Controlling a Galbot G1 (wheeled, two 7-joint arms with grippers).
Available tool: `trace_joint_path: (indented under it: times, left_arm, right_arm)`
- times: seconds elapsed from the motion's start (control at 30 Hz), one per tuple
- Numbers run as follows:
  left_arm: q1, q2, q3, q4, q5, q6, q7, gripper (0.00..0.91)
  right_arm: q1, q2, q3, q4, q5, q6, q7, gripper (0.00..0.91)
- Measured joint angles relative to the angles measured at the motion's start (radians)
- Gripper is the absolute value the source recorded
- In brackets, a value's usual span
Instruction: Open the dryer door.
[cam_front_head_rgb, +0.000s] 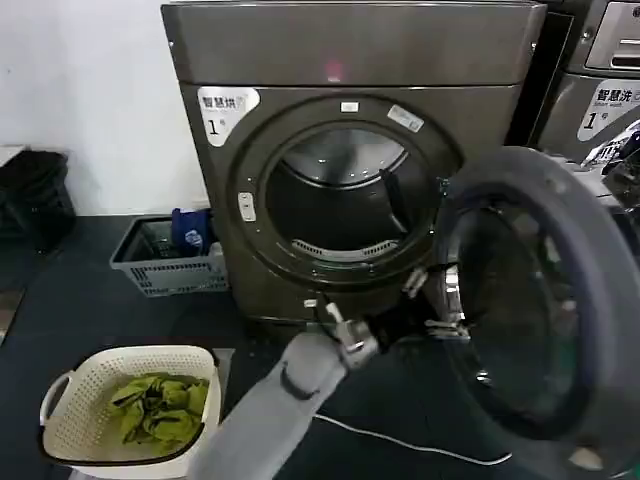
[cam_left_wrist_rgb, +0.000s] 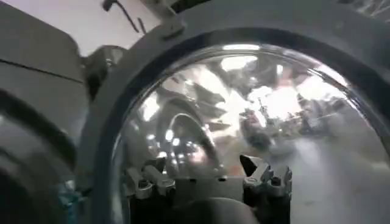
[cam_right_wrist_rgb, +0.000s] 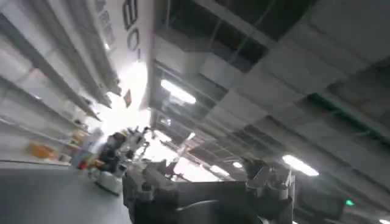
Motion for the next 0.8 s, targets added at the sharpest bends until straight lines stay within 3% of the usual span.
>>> trace_joint_path:
  times: [0.3,0.8]
  left_arm:
    - [-0.1,-0.102,0.075,0.141,-0.006,-0.004,0.005,0.907]
    - [-0.245,-0.104,0.096,0.365,-0.018,-0.009,0.022,0.907]
  right_arm:
    - [-0.014,-0.009,0.044,-0.038,0.001,0.003,0.026,0.907]
    - [-0.016,0.013,0.027,-0.048,-0.003,0.04,0.072,0.907]
